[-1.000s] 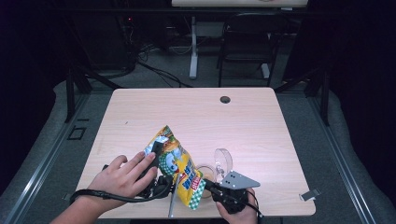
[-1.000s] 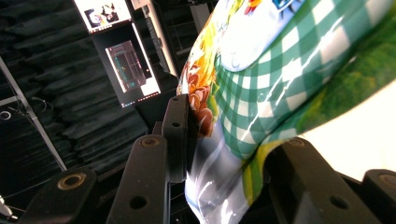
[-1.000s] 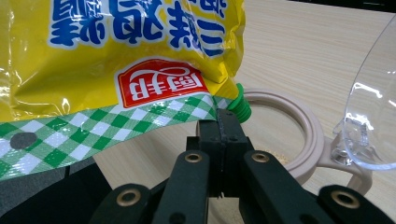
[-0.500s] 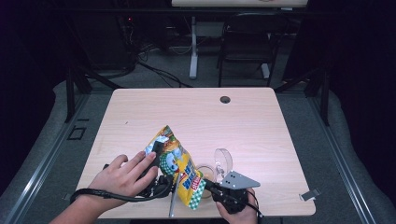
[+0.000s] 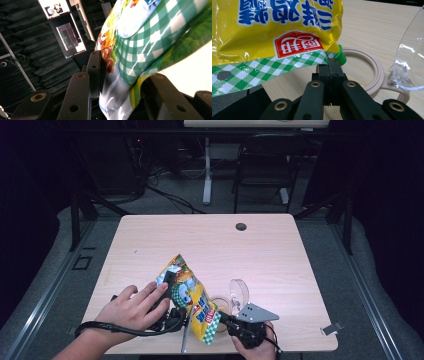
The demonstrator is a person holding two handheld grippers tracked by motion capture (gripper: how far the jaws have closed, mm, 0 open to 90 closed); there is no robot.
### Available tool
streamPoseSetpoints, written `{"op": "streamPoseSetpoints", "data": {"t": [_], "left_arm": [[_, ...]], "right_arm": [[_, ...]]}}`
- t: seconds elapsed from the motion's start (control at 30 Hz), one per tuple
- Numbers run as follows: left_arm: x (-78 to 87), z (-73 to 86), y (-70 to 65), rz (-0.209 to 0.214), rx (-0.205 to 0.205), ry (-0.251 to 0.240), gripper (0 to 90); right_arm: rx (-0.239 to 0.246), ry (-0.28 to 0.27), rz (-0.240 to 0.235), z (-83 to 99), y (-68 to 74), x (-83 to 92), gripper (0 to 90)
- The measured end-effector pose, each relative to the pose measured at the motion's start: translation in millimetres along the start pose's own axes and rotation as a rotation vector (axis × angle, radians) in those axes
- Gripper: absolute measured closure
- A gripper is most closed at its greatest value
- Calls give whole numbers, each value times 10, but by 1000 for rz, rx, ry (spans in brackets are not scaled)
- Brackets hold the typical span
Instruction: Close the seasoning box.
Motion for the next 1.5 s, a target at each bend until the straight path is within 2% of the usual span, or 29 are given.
{"op": "streamPoseSetpoints", "data": {"t": [0.2,0.23,0.43,0.67,0.83,1.43,1.5], "left_arm": [[-7,-9,-10,8,0,4,673],[-4,-14,1,-3,-3,2,673],[10,-48,19,-4,1,-7,687],[-2,-55,13,8,-2,-4,701],[17,-65,21,-6,-1,-11,707],[46,-103,10,3,-31,-12,745],[47,-107,0,15,-34,-11,764]], "right_arm": [[2,9,2,18,-6,-8,900],[-2,6,2,15,-7,-9,900],[-6,9,3,22,-27,-14,900],[-6,9,3,23,-29,-15,900],[-8,7,4,21,-29,-19,900],[-17,-1,1,6,-30,-13,900],[-17,-4,3,4,-35,-13,900]]}}
Point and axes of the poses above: each handheld gripper's, and its own axes: x roughly backward along the jaws, z roughly out of its underside, y roughly to its left, the point moved 10 cm from there along -x, roughly forward along the jaws, and after that the axes turned 14 degrees about z, right-handed, at the moved point
